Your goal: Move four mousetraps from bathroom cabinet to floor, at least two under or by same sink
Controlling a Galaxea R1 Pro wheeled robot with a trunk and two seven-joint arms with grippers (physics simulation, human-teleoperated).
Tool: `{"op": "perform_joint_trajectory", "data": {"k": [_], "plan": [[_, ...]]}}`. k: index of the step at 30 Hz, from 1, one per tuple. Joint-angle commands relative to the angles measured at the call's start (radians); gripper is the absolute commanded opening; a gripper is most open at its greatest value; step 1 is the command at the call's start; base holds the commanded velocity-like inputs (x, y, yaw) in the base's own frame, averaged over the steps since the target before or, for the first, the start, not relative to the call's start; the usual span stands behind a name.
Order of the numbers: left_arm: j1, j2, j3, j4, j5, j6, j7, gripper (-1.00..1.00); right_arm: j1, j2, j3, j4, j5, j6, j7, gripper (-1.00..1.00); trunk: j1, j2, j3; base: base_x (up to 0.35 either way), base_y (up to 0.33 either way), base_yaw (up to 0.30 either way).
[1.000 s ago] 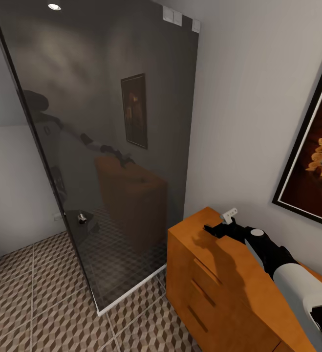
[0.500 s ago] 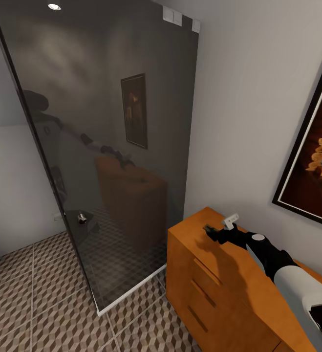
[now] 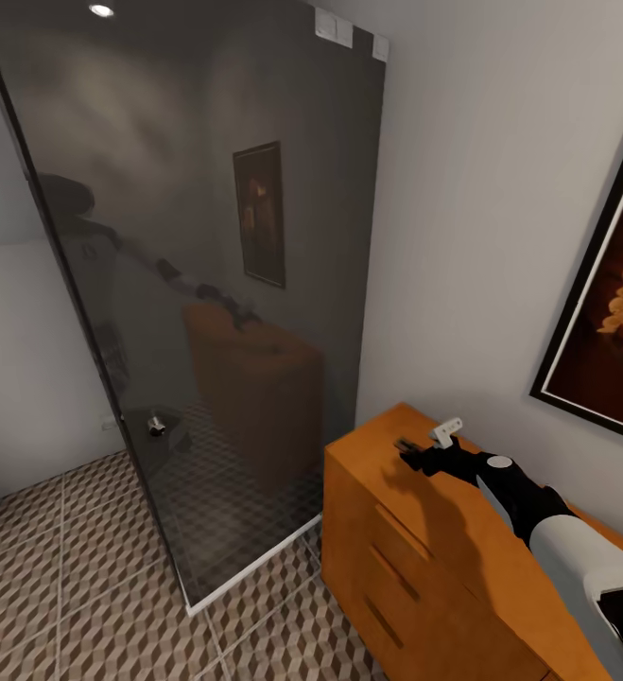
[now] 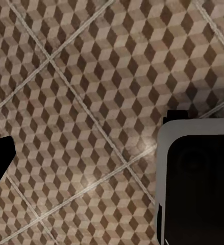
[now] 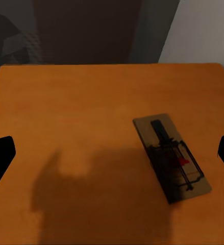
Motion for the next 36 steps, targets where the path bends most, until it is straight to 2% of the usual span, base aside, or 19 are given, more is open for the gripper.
{"op": "perform_joint_trajectory", "data": {"k": [1,10,36], "plan": [[-0.001,-0.001,-0.006,0.003,0.003,-0.005,0.001,1.00,-0.001,-0.001,0.003,-0.001,0.002,0.000,0.002,1.00,0.001,-0.002,-0.002,0.208,0.000,0.000],[-0.001,0.000,-0.006,0.002,0.003,-0.004,0.001,1.00,-0.001,-0.001,0.003,-0.001,0.002,0.000,0.002,1.00,0.001,-0.002,-0.002,0.171,0.000,0.000],[-0.001,0.000,-0.006,0.003,0.003,-0.004,0.001,1.00,-0.001,-0.002,0.003,0.040,0.002,-0.002,0.004,1.00,0.001,-0.002,-0.002,0.006,0.000,0.000]]}}
